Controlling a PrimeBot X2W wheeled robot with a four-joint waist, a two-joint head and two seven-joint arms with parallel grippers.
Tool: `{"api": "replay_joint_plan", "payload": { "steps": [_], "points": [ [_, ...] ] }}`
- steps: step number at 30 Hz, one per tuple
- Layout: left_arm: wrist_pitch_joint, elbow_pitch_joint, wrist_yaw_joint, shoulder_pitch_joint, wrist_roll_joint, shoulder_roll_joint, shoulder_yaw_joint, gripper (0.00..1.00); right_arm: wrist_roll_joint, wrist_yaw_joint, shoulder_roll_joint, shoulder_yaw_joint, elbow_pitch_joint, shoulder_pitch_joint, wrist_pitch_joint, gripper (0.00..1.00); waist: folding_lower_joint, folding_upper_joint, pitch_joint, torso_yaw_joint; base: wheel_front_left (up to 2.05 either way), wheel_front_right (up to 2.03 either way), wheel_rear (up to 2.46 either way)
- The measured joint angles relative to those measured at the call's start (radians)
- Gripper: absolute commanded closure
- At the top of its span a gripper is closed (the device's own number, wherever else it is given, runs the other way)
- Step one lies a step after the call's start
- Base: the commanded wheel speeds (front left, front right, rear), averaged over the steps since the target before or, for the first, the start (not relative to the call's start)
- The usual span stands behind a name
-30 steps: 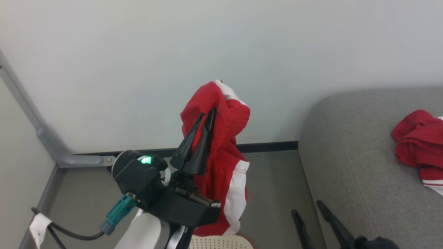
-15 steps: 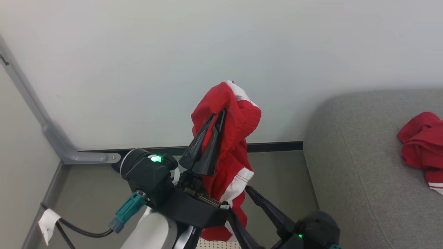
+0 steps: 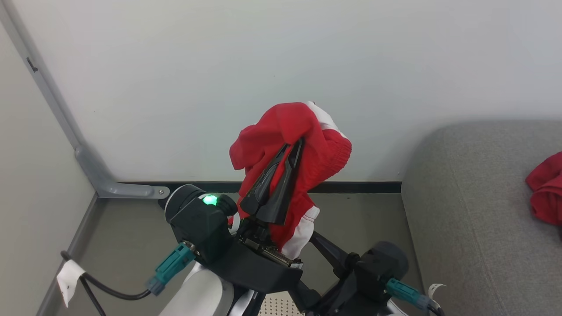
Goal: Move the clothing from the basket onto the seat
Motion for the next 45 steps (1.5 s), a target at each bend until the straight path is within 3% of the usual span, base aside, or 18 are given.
{"api": "replay_joint_plan", "payload": {
  "steps": [3, 5, 12, 19, 20, 25, 34, 45],
  "points": [
    [0.000, -0.007, 0.000, 0.000, 0.000, 0.000, -0.005, 1.00, 0.012, 0.003, 0.000, 0.017, 0.023, -0.022, -0.008, 0.00, 0.0000, 0.0000, 0.001, 0.004, 0.00, 0.00, 0.00],
    [0.000, -0.008, 0.003, 0.000, 0.000, 0.000, -0.008, 1.00, 0.018, 0.004, 0.000, 0.022, 0.031, -0.034, -0.018, 1.00, 0.0000, 0.0000, 0.001, 0.006, 0.00, 0.00, 0.00],
    [0.008, -0.012, 0.009, 0.000, -0.009, 0.000, -0.015, 1.00, 0.064, 0.002, 0.000, 0.060, 0.049, -0.056, -0.053, 1.00, 0.0000, 0.0000, 0.004, 0.009, 0.00, 0.00, 0.00],
    [0.018, -0.029, 0.013, 0.001, -0.009, 0.000, -0.025, 1.00, 0.089, -0.021, 0.000, 0.079, 0.060, -0.085, -0.085, 1.00, 0.0001, 0.0000, 0.012, 0.005, 0.00, 0.00, 0.00],
    [0.021, -0.029, 0.013, 0.001, -0.009, 0.000, -0.027, 0.95, 0.095, -0.021, -0.001, 0.078, 0.064, -0.091, -0.087, 1.00, 0.0001, 0.0001, 0.013, 0.004, 0.00, 0.00, 0.00],
    [0.037, -0.045, 0.021, 0.004, -0.009, 0.000, -0.040, 0.00, 0.104, -0.032, -0.001, 0.071, 0.072, -0.109, -0.096, 1.00, 0.0001, 0.0000, 0.026, -0.001, 0.00, 0.00, 0.00],
    [0.054, -0.070, 0.026, 0.016, -0.002, 0.006, -0.057, 0.00, 0.104, -0.045, -0.006, -0.008, 0.101, -0.158, -0.113, 1.00, 0.0001, 0.0000, 0.050, -0.025, 0.00, 0.00, 0.00],
    [0.089, -0.097, 0.035, 0.098, 0.050, 0.065, -0.114, 0.00, 0.103, -0.082, -0.110, -0.121, 0.096, -0.158, -0.126, 1.00, 0.0001, 0.0001, 0.076, -0.071, 0.00, 0.00, 0.00]
  ]
}}
